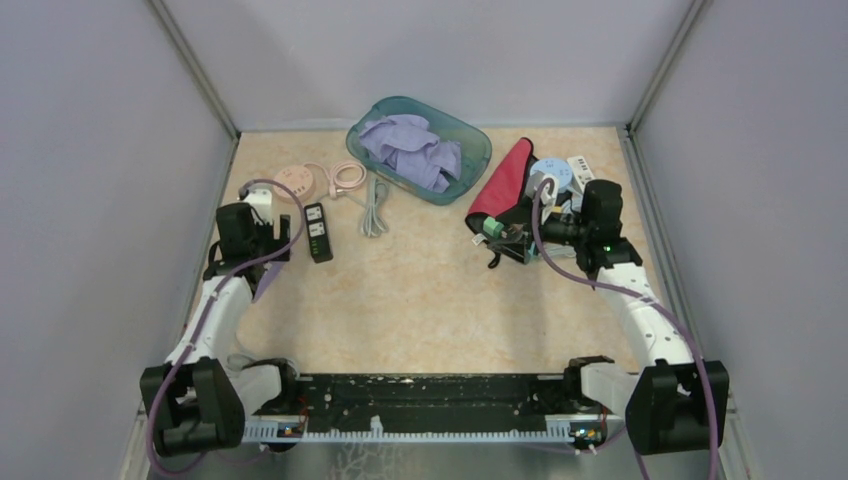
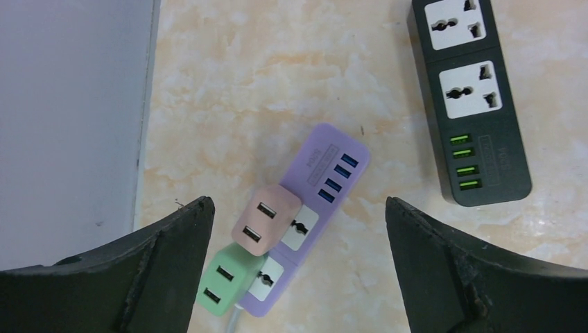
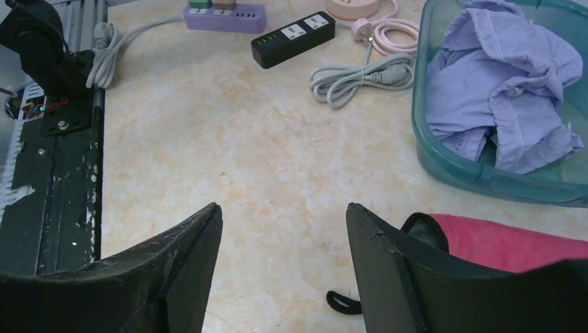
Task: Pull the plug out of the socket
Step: Pick up the socket from the corner of the board.
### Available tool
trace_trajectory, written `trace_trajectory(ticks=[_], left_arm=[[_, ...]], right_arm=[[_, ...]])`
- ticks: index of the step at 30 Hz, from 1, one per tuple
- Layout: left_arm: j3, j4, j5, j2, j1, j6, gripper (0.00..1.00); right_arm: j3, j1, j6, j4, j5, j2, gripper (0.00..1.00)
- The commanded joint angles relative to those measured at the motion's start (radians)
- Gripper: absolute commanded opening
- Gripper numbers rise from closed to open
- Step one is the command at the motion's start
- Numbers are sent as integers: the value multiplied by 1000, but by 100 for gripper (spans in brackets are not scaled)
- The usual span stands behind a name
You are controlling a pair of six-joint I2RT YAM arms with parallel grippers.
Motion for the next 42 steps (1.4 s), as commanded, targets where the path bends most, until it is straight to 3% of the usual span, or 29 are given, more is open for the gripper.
trace_trajectory(ticks=[1,5,12,15,18,19,21,26,34,42], left_arm=[[19,10,-1,33,27,103,94],[-34,63,26,69,64,119,85],[-76,100,81,111,99,103,77],[-76,101,101,126,112,97,68],[-78,102,115,143,117,90,66],[-75,101,124,143,116,87,63],[-69,91,131,136,116,77,46],[-79,99,143,112,116,60,38],[-54,50,291,82,117,-16,2],[-18,-16,330,59,116,-194,0]], right_arm=[[-12,-9,38,94,-49,-51,66],[-25,-8,55,117,-54,-59,67],[-28,-8,48,117,-55,-54,67],[-30,-8,50,120,-62,-52,67],[-31,-8,49,122,-62,-51,67],[-31,-9,50,122,-63,-50,67],[-33,-8,49,123,-63,-49,67],[-33,-8,51,123,-64,-45,67],[-34,-9,49,124,-57,-46,67],[-35,-9,47,125,-53,-37,67]])
